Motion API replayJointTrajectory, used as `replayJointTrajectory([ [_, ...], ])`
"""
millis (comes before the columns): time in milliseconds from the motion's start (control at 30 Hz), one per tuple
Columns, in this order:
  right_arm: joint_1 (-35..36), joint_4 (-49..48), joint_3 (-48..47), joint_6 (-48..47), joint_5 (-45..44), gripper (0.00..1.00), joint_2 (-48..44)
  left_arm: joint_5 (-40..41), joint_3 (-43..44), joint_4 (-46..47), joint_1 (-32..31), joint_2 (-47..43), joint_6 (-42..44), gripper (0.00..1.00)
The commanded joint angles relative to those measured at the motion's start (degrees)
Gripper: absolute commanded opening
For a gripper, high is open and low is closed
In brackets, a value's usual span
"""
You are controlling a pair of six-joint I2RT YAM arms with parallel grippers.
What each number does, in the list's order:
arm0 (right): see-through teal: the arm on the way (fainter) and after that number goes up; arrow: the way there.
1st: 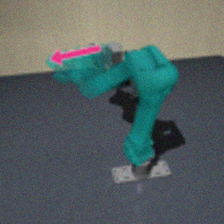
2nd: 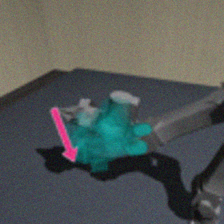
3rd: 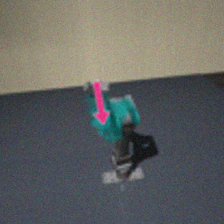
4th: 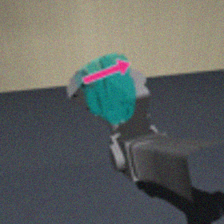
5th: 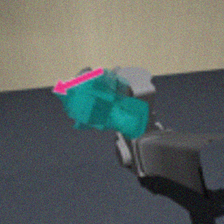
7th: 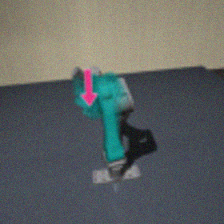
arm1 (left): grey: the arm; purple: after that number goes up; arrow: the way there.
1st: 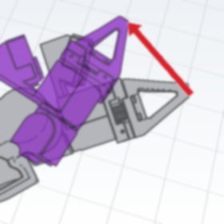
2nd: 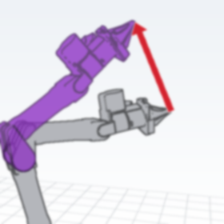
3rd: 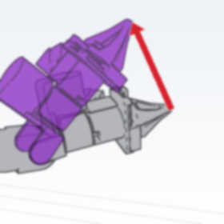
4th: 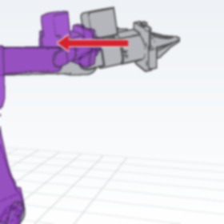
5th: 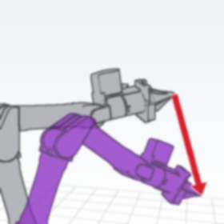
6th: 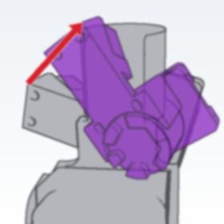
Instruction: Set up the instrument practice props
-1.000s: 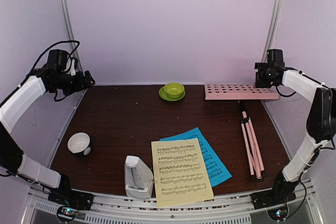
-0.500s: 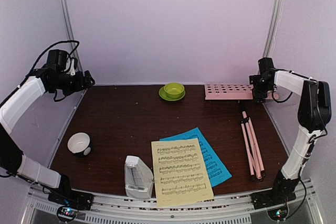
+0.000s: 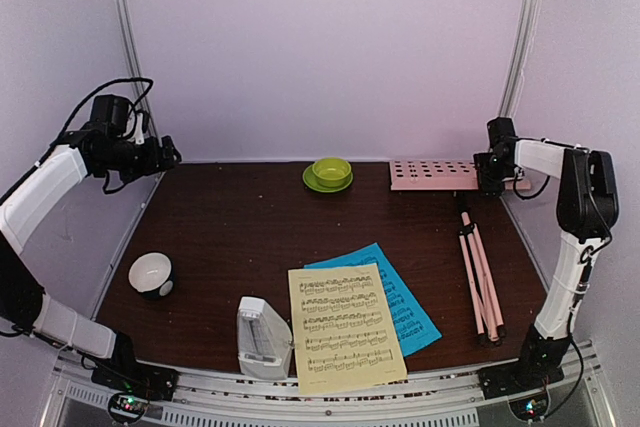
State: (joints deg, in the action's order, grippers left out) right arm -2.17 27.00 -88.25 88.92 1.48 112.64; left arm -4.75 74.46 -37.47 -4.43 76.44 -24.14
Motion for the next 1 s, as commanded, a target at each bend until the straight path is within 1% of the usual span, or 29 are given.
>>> replayJointTrajectory([
  [0, -0.5, -4.2, 2.3, 1.5, -1.9, 0.70, -0.4, -0.5, 1.4, 2.1, 0.6, 0.6, 1.5, 0.96],
  [100, -0.6, -4.1, 2.8, 2.3, -1.8, 0.63, -0.3, -0.6, 2.0, 2.1, 0.6, 1.0, 1.8, 0.96],
  [233, -0.6, -5.2, 4.4, 3.3, -1.3, 0.49, -0.7, -0.9, 2.8, 2.1, 0.6, 1.5, 2.2, 0.96],
  [300, -0.6, -5.6, 4.8, 3.3, -1.3, 0.41, -1.1, -1.0, 3.1, 2.1, 0.6, 1.6, 2.3, 0.96],
  [367, -0.5, -7.0, 5.5, 3.2, -1.0, 0.29, -1.7, -1.2, 3.2, 2.1, 0.6, 1.8, 2.3, 0.96],
  [433, -0.6, -9.1, 6.5, 3.1, -0.2, 0.20, -2.5, -1.4, 3.3, 2.1, 0.6, 1.9, 2.4, 0.96],
  [500, -0.6, -11.0, 7.5, 3.0, 0.4, 0.15, -3.6, -1.6, 3.3, 2.1, 0.6, 2.0, 2.4, 0.96],
  [667, -0.5, -16.8, 10.1, 1.7, 1.1, 0.12, -7.6, -2.9, 3.4, 3.0, 0.6, 2.0, 2.4, 0.96],
  [967, -0.1, -34.5, 14.1, 2.6, 3.7, 0.05, -16.1, -6.7, 4.4, 4.6, 0.6, 1.4, 2.1, 0.95],
])
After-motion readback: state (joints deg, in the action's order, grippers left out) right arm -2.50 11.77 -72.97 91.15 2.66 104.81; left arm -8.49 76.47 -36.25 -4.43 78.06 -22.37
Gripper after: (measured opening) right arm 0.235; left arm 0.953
